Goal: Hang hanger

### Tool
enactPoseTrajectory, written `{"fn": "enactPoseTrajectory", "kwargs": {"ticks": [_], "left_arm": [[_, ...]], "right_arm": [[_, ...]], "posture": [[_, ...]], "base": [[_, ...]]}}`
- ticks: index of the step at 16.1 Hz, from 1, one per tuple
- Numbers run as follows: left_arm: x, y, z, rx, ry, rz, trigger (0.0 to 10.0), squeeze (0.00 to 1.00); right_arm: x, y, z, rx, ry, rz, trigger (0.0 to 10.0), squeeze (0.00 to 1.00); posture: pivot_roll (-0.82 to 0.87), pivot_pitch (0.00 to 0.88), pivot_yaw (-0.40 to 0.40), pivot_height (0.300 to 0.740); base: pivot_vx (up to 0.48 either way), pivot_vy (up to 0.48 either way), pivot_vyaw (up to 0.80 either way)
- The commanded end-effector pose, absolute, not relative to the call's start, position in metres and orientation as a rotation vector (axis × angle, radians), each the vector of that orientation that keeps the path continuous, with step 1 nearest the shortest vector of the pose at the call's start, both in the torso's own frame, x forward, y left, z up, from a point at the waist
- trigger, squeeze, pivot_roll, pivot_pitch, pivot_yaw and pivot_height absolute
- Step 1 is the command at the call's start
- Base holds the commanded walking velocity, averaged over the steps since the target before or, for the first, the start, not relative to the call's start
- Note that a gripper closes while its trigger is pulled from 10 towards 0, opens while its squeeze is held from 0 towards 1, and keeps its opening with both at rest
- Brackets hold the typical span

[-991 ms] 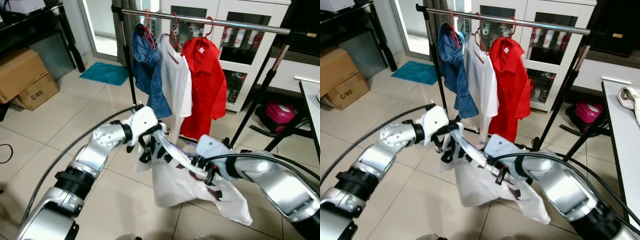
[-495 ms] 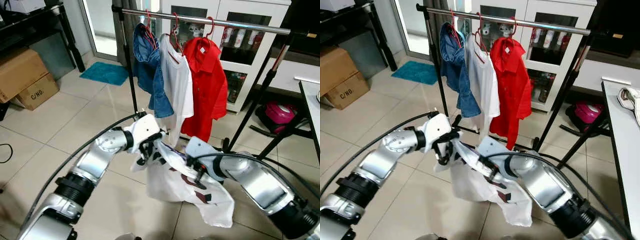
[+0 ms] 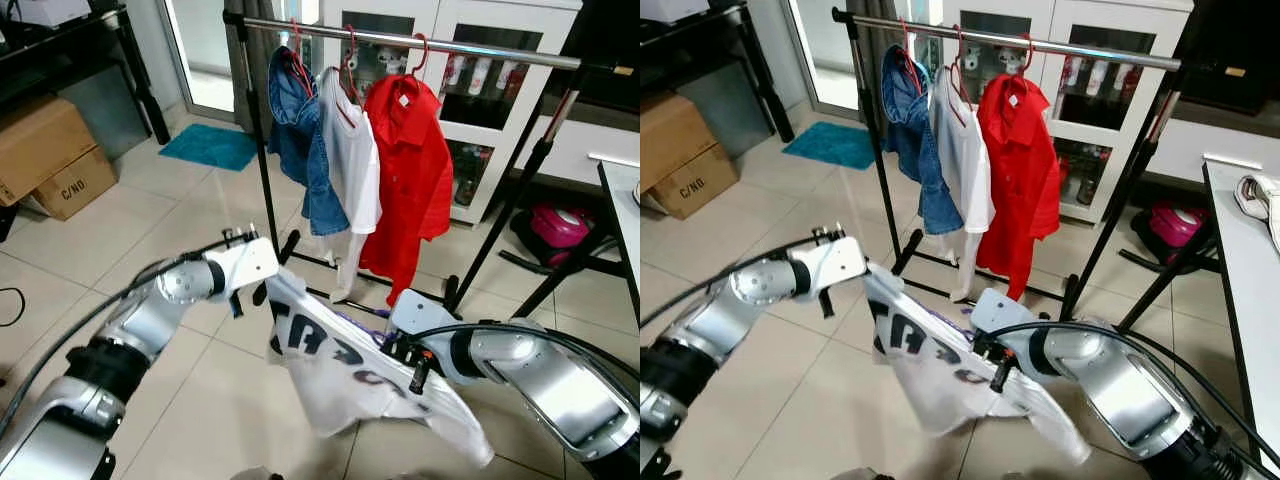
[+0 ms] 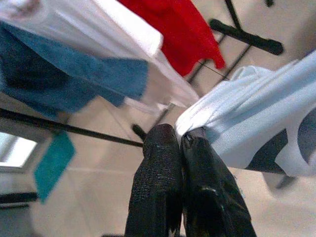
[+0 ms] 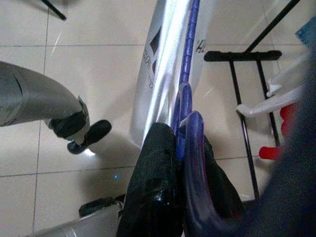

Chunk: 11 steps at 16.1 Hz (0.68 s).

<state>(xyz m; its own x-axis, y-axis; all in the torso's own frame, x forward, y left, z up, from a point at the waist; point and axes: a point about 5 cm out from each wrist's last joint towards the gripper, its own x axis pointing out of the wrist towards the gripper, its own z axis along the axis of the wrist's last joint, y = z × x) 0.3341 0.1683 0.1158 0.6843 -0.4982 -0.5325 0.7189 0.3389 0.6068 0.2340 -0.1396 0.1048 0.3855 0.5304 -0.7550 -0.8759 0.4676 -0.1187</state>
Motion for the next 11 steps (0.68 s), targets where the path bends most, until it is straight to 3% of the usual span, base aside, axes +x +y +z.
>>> {"fn": "enactPoseTrajectory", "kwargs": {"ticks": [1,4,7,11], "left_arm": [[0.352,0.207,0.157,0.948,0.18,-0.558,0.0,0.0],[0.363,0.215,0.191,0.688,-0.011,-0.415,0.0,0.0],[0.366,0.229,0.193,0.618,-0.003,-0.313,0.0,0.0],[0.367,0.269,0.187,0.55,0.047,-0.07,0.0,0.0]], "right_arm": [[0.222,-0.165,0.085,-0.564,0.883,0.898,0.0,0.0],[0.205,-0.174,0.07,-0.534,0.955,0.883,0.0,0.0],[0.201,-0.177,0.068,-0.496,0.93,0.868,0.0,0.0],[0.186,-0.165,0.088,-0.372,0.717,1.077,0.0,0.0]], "posture": [[-0.11,0.0,0.035,0.74],[-0.11,0.0,0.037,0.74],[-0.11,0.0,0.038,0.74],[-0.11,0.0,0.046,0.74]], "base": [[0.0,0.0,0.0],[0.0,0.0,0.0],[0.0,0.0,0.0],[0.0,0.0,0.0]]}}
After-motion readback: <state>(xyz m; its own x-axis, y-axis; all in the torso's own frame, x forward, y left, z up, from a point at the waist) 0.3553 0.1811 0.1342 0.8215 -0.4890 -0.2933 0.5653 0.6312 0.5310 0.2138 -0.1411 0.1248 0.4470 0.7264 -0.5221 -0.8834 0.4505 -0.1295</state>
